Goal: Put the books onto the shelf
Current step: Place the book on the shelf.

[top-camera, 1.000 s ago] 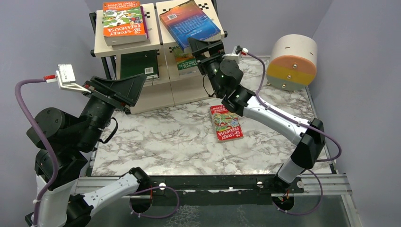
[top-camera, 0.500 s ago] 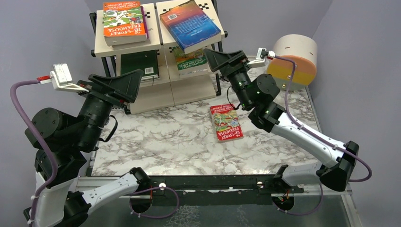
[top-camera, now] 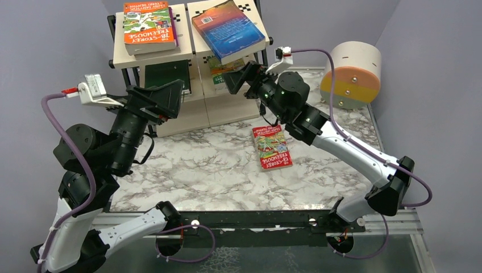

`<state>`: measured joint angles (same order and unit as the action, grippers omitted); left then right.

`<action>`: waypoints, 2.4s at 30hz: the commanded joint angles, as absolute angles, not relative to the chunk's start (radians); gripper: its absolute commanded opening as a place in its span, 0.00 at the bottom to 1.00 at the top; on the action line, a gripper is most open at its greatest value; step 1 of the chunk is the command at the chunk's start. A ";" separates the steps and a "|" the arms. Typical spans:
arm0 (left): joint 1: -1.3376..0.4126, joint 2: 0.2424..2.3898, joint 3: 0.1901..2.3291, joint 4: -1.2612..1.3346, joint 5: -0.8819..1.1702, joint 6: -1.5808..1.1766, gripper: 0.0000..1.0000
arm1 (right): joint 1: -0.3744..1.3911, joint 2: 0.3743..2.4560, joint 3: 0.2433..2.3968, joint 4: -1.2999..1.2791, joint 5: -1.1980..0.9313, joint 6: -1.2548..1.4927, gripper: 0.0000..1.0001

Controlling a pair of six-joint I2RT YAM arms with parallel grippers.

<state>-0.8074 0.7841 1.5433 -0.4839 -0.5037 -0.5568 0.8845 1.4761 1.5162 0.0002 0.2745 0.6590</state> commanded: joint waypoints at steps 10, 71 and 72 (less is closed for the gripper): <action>-0.817 0.734 1.526 -0.440 -0.600 -0.500 0.99 | 0.891 1.470 1.486 0.005 0.312 0.621 1.00; -1.009 0.630 1.519 -0.397 -0.831 -0.402 0.99 | 0.831 1.641 1.678 0.026 0.334 0.647 1.00; -1.012 0.629 1.520 -0.397 -0.833 -0.401 0.99 | 0.833 1.647 1.685 0.025 0.334 0.648 1.00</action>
